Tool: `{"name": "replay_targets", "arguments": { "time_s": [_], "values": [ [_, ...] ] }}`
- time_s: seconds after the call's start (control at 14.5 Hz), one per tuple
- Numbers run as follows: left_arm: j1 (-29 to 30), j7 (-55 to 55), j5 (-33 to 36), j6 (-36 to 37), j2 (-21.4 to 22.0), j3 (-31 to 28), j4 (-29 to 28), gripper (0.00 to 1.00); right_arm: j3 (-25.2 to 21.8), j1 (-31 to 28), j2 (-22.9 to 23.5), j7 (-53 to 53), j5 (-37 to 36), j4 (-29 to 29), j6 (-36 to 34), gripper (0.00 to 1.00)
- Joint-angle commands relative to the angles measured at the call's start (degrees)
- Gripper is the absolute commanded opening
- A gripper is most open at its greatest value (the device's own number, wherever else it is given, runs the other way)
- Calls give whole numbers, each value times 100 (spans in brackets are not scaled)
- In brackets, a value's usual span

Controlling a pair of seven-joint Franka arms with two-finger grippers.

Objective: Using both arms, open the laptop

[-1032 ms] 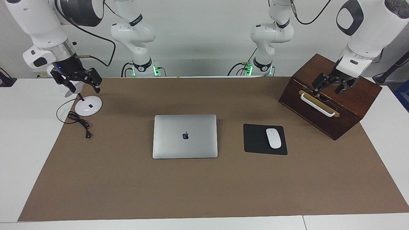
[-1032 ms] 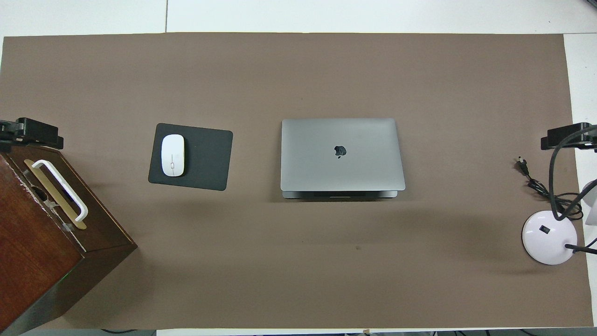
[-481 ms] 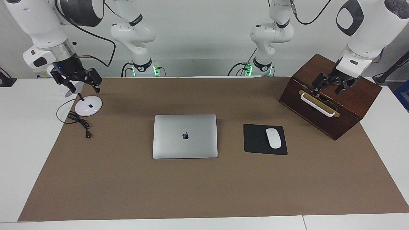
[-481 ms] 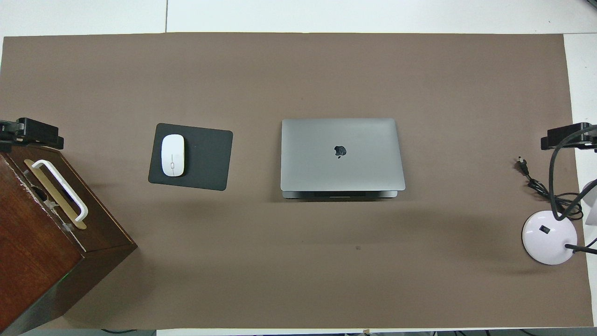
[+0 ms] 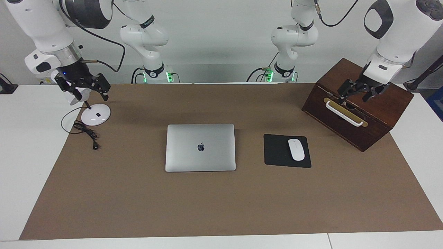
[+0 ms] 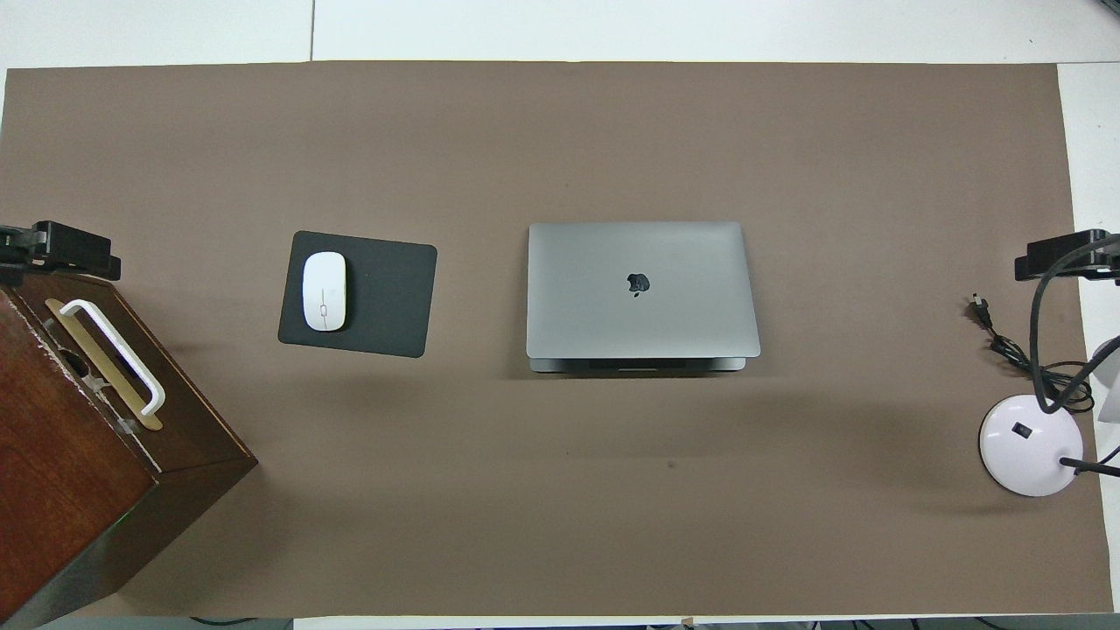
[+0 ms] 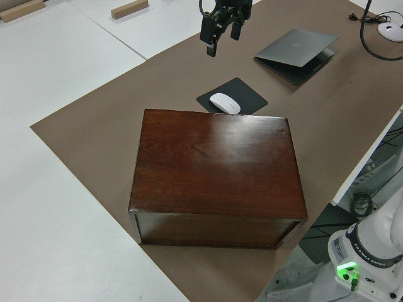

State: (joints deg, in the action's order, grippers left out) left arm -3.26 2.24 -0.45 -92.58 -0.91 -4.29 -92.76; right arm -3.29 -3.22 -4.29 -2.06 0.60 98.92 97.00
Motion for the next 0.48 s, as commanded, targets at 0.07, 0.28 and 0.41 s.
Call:
{"name": "replay_targets", "arguments": {
  "time_s": [0.07,0.28,0.41],
  "values": [
    [-34,-13,133,-94,170,-10,-216,100,39,-73,-98,-84,1,110,82,100],
    [27,48,133,-120,170,-10,-216,100,39,-73,-98,-84,-7,110,82,100],
    [36,57,124,-129,170,-1,-216,100,39,-73,-98,-84,1,119,82,100]
  ]
}}
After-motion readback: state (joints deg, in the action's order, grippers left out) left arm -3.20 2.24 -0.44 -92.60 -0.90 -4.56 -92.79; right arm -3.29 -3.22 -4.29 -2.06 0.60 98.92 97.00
